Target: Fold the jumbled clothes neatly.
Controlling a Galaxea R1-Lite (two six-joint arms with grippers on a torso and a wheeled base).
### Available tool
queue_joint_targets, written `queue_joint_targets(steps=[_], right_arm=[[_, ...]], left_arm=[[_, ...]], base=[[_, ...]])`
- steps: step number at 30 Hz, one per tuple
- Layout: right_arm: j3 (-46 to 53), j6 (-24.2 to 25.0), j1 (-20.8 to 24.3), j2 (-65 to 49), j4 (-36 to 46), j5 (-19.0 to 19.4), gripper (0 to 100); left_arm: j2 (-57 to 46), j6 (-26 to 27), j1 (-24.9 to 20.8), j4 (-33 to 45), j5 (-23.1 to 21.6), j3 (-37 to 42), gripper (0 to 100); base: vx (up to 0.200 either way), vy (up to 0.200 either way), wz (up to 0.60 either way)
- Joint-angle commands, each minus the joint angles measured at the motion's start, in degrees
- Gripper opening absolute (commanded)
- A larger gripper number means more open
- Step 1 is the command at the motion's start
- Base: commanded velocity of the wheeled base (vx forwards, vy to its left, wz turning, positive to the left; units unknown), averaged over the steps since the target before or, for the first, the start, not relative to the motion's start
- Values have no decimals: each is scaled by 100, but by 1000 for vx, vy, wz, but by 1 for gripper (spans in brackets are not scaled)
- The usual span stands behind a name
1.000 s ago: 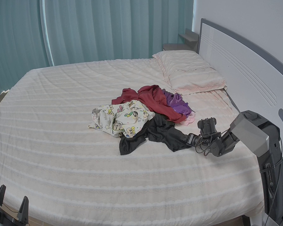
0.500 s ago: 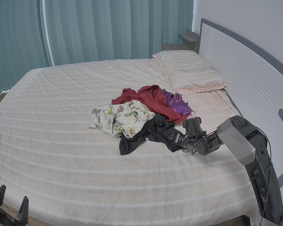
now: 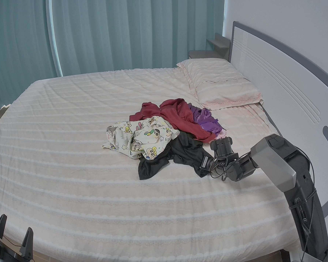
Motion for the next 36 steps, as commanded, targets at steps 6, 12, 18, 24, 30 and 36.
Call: queue_joint_targets(steps=[6, 12, 18, 24, 30, 36], right_arm=[[3163, 73, -47, -2092, -1137, 814, 0], [5079, 81, 67, -3137, -2385, 1544, 0], [6653, 81, 67, -4218, -3334, 2335, 0], [7637, 73, 93, -5256, -3765, 2941, 0], [8094, 37, 67, -5915, -3782, 3082, 0], [8138, 20, 41, -6284, -3782, 3073, 0]], left_arm=[[-93, -1, 0, 0, 4, 92, 100], [-93, 8, 0, 0, 4, 92, 100], [-93, 60, 0, 0, -23, 92, 100], [-93, 104, 0, -9, -67, 92, 100], [-66, 34, -8, -202, -93, -180, 100], [2105, -889, -61, -501, -119, -1885, 100]], base=[[0, 0, 0], [0, 0, 0], [0, 0, 0], [0, 0, 0], [0, 0, 0], [0, 0, 0]])
